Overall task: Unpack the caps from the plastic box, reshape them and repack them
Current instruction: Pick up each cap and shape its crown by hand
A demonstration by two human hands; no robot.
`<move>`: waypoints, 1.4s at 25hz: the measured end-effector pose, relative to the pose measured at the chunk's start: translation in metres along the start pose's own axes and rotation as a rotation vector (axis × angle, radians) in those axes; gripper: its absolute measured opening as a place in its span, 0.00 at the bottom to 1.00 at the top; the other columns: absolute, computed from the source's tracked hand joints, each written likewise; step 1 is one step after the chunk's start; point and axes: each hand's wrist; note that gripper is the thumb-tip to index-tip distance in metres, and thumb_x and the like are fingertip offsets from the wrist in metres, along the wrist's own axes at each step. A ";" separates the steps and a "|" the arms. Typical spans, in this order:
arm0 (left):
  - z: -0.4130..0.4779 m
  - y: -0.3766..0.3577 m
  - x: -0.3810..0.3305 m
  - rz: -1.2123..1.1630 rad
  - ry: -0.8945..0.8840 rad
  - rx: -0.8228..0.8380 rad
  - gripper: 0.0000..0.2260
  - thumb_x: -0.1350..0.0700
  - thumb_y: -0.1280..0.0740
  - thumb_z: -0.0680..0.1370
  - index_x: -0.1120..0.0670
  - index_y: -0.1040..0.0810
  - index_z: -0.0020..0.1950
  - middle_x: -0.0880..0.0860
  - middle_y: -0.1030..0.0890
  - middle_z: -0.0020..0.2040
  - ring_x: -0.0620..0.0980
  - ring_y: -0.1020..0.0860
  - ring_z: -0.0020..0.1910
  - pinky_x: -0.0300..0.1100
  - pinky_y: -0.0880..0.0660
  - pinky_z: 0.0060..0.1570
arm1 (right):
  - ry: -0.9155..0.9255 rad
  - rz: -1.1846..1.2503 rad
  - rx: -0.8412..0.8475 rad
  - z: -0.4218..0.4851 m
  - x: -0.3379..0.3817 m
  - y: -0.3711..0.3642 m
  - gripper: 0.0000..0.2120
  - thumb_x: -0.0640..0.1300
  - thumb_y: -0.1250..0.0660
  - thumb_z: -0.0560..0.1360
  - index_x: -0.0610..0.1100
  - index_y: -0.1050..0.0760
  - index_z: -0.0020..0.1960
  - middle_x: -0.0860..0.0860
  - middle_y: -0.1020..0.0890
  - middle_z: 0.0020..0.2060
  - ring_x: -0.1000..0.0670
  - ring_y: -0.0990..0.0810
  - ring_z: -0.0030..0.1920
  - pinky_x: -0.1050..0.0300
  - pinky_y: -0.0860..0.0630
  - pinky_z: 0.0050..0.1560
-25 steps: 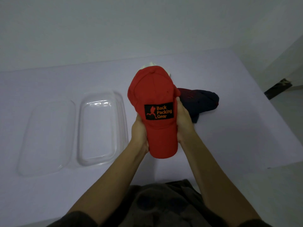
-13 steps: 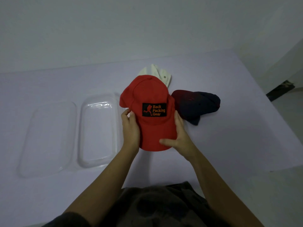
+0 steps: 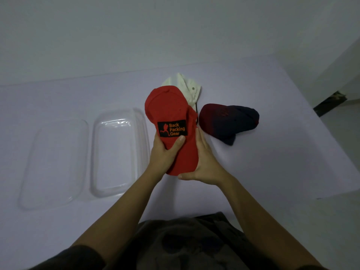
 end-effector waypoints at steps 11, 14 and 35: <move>-0.006 -0.010 -0.005 0.114 0.029 0.066 0.22 0.47 0.34 0.75 0.48 0.35 0.67 0.46 0.23 0.53 0.40 0.23 0.49 0.34 0.25 0.45 | -0.006 0.227 0.066 -0.005 -0.007 -0.007 0.59 0.46 0.21 0.58 0.60 0.58 0.75 0.54 0.38 0.71 0.53 0.32 0.69 0.45 0.24 0.61; -0.004 -0.007 -0.001 0.124 0.035 0.090 0.22 0.46 0.33 0.75 0.46 0.36 0.66 0.46 0.24 0.57 0.39 0.23 0.52 0.35 0.25 0.47 | -0.024 0.193 0.009 -0.008 -0.009 -0.008 0.63 0.49 0.20 0.58 0.57 0.63 0.75 0.55 0.47 0.74 0.53 0.40 0.73 0.48 0.30 0.67; 0.018 -0.005 0.096 0.333 0.090 -0.077 0.48 0.32 0.25 0.59 0.46 0.42 0.72 0.49 0.27 0.65 0.50 0.26 0.63 0.55 0.26 0.60 | -0.221 -0.082 0.017 0.002 -0.074 -0.042 0.71 0.61 0.21 0.53 0.49 0.70 0.75 0.50 0.60 0.77 0.50 0.58 0.77 0.42 0.49 0.76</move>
Point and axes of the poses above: each hand's wrist, its own z-axis towards the middle knuckle, its own y-axis out of the back of the hand, x = y × z
